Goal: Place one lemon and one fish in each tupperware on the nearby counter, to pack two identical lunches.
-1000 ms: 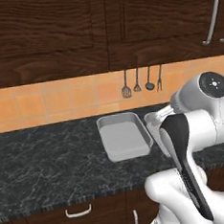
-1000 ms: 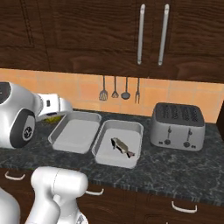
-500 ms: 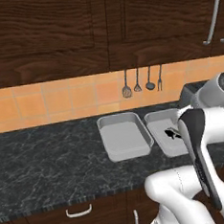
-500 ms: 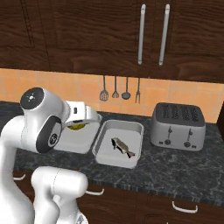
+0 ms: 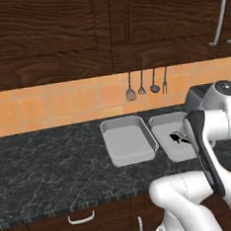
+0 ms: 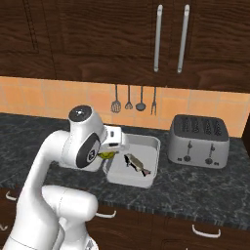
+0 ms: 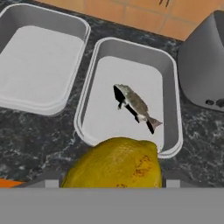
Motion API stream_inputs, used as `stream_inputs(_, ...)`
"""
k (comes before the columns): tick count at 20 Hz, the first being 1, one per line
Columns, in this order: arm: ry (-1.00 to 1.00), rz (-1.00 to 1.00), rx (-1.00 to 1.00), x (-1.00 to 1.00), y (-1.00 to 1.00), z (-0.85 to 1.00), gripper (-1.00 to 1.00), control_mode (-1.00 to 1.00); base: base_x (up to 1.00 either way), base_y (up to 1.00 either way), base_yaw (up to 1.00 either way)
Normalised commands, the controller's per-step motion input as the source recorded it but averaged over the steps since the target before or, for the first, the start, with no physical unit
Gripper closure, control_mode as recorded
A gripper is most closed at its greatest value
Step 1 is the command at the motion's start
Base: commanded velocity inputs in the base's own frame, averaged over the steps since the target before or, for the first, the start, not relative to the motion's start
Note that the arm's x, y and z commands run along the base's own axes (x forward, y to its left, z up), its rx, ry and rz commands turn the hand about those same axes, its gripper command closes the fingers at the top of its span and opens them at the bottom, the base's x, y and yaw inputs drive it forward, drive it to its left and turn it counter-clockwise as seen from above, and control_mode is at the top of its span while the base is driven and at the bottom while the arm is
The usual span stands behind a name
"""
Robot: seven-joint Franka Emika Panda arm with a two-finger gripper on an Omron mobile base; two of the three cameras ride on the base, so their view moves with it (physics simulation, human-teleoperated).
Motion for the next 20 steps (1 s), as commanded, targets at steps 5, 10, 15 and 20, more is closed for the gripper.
stream_inputs(5,0.03,0.02,0.04,0.82,0.0,-0.72,1.0,-1.0,0.0,0.0,0.0)
stream_inputs(10,0.01,0.01,0.11,0.86,0.0,-0.49,1.0,-1.0,0.0,0.0,0.0)
stream_inputs(15,0.04,0.0,0.05,0.71,-0.03,-0.26,1.0,-1.0,0.0,0.0,0.0)
stream_inputs(20,0.09,0.0,0.01,0.46,-0.21,-0.25,1.0,-1.0,0.0,0.0,0.0)
